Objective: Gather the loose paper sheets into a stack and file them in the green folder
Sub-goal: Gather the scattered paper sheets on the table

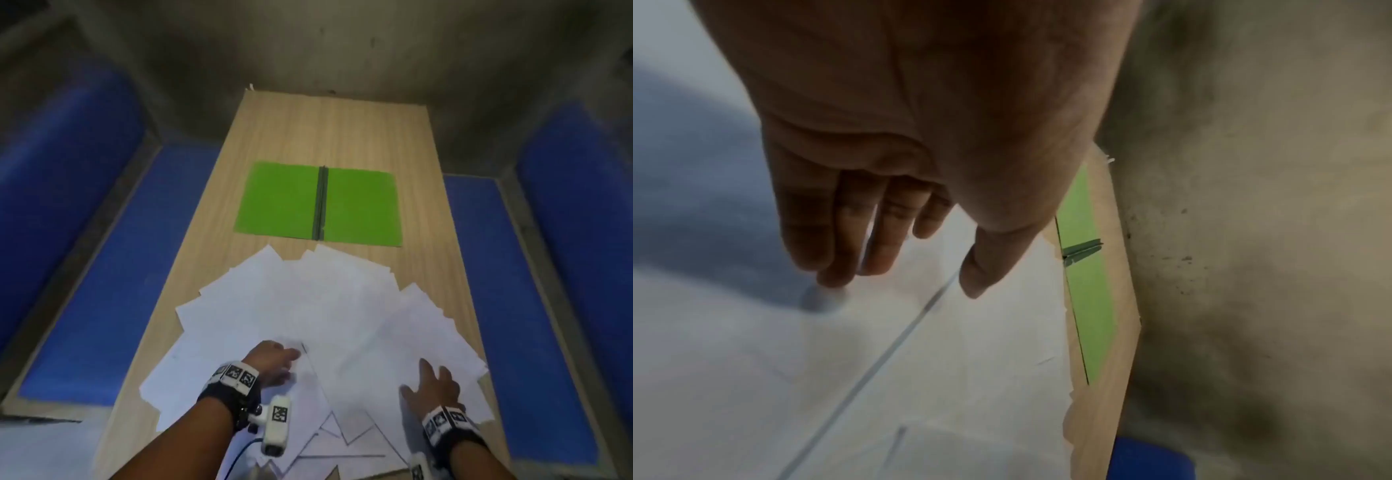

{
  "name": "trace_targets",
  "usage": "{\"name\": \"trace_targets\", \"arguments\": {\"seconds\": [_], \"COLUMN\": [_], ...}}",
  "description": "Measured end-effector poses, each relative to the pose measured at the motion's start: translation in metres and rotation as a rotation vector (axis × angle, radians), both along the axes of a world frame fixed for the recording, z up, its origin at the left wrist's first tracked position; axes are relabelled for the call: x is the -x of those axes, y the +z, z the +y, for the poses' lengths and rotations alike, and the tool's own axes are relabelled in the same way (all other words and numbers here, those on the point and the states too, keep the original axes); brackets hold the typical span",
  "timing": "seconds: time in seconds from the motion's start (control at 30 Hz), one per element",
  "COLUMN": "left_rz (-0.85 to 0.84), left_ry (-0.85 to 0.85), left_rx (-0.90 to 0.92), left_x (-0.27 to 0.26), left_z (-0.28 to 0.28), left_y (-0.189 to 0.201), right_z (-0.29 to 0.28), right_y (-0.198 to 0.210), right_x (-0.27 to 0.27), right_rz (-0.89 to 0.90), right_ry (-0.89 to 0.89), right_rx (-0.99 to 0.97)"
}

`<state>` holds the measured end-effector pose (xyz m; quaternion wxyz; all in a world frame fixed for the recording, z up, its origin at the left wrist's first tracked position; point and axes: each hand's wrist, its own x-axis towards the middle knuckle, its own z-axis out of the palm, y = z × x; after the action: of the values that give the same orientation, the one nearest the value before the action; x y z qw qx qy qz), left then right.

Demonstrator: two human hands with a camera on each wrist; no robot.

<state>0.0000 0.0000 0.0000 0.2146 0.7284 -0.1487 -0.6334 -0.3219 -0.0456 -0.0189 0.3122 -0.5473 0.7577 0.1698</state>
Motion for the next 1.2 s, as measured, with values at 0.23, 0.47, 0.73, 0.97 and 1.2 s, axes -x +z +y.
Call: {"name": "trace_targets", "arguments": {"seconds": [0.23, 0.47, 0.73, 0.97, 1.2], "left_rz": [0.025, -0.033, -0.2, -0.406, -0.569], "left_ry": [-0.002, -0.033, -0.158, 0.044, 0.284], "left_rx": [0.05, 0.12, 0.231, 0.232, -0.065], "left_x": [0.034, 0.051, 0.071, -0.021, -0.115], "left_z": [-0.021, -0.014, 0.001, 0.025, 0.068], "left_y": [-0.021, -0.034, -0.016, 0.008, -0.003], "right_z": [0.005, -0.008, -0.008, -0.018, -0.028], "right_y": [-0.014, -0.009, -0.018, -0.007, -0.001], "right_x": [-0.022, -0.02, -0.041, -0.023, -0.034], "right_rz": [-0.07, -0.067, -0.48, -0.545, -0.534], "right_ry": [0.433, -0.091, -0.038, -0.281, -0.192], "right_rx": [0.081, 0.272, 0.184, 0.19, 0.179]}}
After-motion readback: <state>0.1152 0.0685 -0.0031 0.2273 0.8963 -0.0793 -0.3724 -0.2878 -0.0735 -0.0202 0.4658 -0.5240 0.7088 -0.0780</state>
